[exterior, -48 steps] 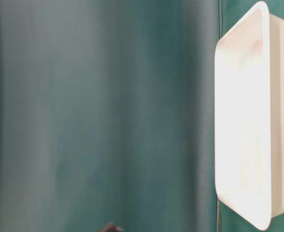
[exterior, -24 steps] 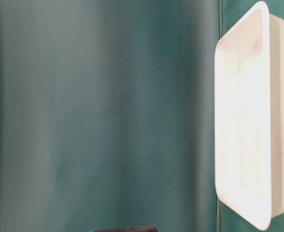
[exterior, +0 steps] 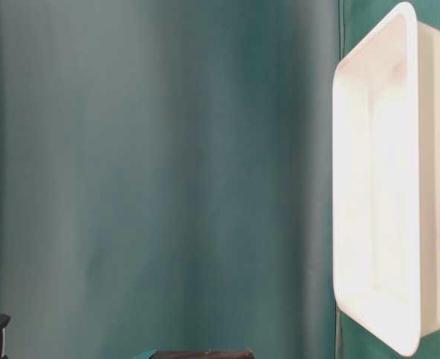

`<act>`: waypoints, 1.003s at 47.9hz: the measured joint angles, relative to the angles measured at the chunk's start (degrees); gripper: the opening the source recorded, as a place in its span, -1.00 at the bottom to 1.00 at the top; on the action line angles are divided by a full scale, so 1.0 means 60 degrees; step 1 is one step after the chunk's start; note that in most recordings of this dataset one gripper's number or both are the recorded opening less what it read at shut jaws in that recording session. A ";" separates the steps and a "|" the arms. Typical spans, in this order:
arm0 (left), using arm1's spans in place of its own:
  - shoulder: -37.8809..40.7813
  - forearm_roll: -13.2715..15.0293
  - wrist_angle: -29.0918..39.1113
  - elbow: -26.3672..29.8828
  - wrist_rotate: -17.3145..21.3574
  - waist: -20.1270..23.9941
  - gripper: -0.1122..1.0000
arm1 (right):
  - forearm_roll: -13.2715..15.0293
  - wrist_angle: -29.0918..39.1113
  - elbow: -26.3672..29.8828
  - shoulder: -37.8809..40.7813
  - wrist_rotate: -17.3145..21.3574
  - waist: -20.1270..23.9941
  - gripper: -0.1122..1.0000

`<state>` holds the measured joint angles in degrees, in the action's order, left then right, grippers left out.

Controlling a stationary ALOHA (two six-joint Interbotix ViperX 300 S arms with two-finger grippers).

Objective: Pick up the tape from a random location and place it into the white case.
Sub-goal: 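Move the left gripper toward the black tape roll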

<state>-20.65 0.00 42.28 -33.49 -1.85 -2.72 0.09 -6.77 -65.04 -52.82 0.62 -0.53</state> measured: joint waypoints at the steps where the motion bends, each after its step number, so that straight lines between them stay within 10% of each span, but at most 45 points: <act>1: 0.0000 0.0000 0.0000 0.0000 -0.0015 0.0000 0.99 | 0.0000 0.0000 0.0000 -0.0015 0.0000 0.0000 0.85; 48: 0.0088 0.0000 -0.0308 -0.0132 -0.0015 0.0000 0.99 | 0.0000 0.0000 0.0015 0.0117 0.0000 0.0000 0.85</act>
<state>-20.13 0.00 40.43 -34.28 -1.93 -2.72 0.09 -6.77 -64.95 -52.12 0.62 -0.53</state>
